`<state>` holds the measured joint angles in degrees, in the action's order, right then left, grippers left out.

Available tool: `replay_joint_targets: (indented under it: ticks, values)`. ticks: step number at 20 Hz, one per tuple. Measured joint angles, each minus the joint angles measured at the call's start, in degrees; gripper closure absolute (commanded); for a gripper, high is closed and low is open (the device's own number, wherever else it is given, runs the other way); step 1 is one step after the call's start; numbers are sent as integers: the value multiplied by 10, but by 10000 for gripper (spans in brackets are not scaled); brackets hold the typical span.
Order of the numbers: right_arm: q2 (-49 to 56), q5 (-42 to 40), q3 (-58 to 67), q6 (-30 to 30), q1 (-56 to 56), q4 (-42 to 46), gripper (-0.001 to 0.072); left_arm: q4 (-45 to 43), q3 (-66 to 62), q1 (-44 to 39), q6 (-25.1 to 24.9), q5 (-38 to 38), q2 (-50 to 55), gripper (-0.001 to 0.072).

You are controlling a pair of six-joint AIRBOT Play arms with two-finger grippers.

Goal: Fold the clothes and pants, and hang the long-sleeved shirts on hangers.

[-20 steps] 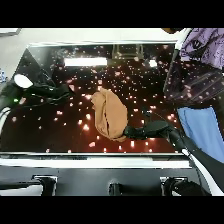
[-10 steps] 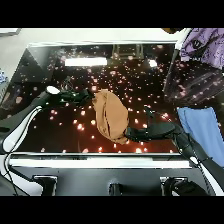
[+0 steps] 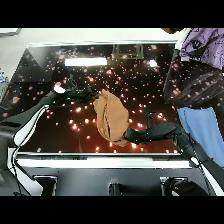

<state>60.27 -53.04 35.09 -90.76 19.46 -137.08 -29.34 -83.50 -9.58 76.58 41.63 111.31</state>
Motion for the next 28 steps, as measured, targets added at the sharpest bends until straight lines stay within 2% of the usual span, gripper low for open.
replay_joint_targets:
  ticks: [1,2,3,4,9,12,14,17,20,23,28]
  values:
    - [0,0,0,0,0,0,682,2,-1,-2,-1,3,4,121]
    - [0,0,0,3,0,0,682,3,-3,-4,-1,8,8,219]
    - [0,0,0,2,0,0,682,2,-3,-5,3,11,12,495]
    - [0,0,0,2,0,0,682,-6,-2,-6,6,13,16,692]
    - [-12,4,14,10,0,26,684,-14,-22,5,14,27,14,698]
    - [-18,-3,81,45,0,118,684,-45,-57,32,23,43,-22,698]
    - [-20,-17,162,75,0,209,683,-99,-88,56,50,58,-66,698]
    - [-21,-43,318,102,0,341,683,-202,-137,92,84,93,-164,698]
    - [-23,-78,480,109,0,428,683,-284,-171,120,99,111,-296,698]
    - [-37,-125,615,102,0,472,682,-348,-184,133,115,131,-435,698]
    - [-101,-175,714,83,0,510,682,-498,-190,141,202,190,-635,697]
